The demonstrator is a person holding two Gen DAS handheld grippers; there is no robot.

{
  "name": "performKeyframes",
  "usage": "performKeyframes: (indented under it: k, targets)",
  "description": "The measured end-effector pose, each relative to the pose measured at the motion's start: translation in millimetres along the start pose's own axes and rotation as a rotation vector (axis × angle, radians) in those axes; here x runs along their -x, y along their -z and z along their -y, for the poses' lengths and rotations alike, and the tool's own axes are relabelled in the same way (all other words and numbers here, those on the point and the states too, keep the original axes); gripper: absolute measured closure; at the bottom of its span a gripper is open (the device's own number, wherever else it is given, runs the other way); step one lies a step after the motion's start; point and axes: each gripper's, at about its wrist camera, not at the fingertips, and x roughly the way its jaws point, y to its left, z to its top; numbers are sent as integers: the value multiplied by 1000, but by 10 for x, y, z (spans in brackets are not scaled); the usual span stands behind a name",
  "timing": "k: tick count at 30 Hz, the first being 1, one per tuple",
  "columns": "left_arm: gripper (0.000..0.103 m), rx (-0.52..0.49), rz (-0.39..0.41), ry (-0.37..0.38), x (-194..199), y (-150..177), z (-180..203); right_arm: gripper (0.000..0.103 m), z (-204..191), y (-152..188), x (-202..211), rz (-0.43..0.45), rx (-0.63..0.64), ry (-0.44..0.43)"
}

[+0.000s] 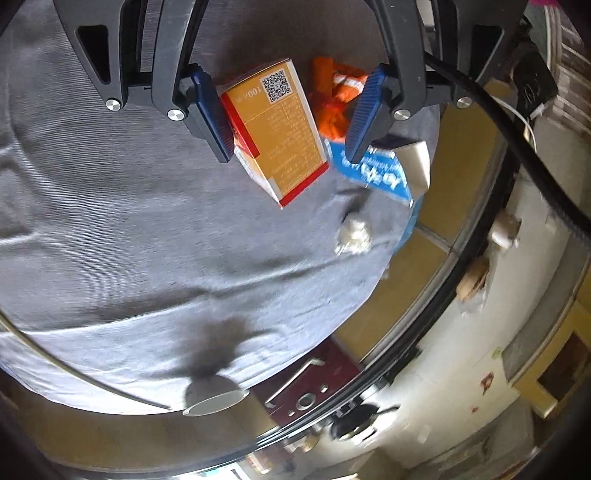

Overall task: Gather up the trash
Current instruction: 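Grasp the orange-and-white medicine box with the right tool, then grasp the blue toothpaste carton with the left tool while the right tool holds its box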

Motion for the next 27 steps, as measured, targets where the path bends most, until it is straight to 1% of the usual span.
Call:
performKeyframes:
  k: [6,9,12,14,15,17,18,19,22,27]
  targets:
    - [29,1,0,8,31,34,5,37,-235,143,-121,-56,123,64]
    - [29,-2,0,9,52,52,27,36,-321,193,-188,-78,175,125]
    - [29,-4,0,12,75,65,37,36,-319,223,-296,-108,191,217]
    - [29,-7,-1,11,93,80,45,36,-297,238,-358,-118,189,246]
    - [29,-8,-1,10,101,88,51,37,-277,252,-382,-113,182,247]
    - [29,-11,-4,8,112,100,60,41,-265,258,-369,-87,171,245]
    - [29,-13,-5,7,120,110,68,48,-256,262,-361,-75,164,250]
    - [29,-14,-6,5,127,118,76,53,-248,267,-357,-72,159,245]
    - [29,-21,-4,4,150,128,97,53,-256,291,-332,-65,154,230]
    - [29,-30,-2,5,184,130,158,53,-245,430,-207,-49,142,207]
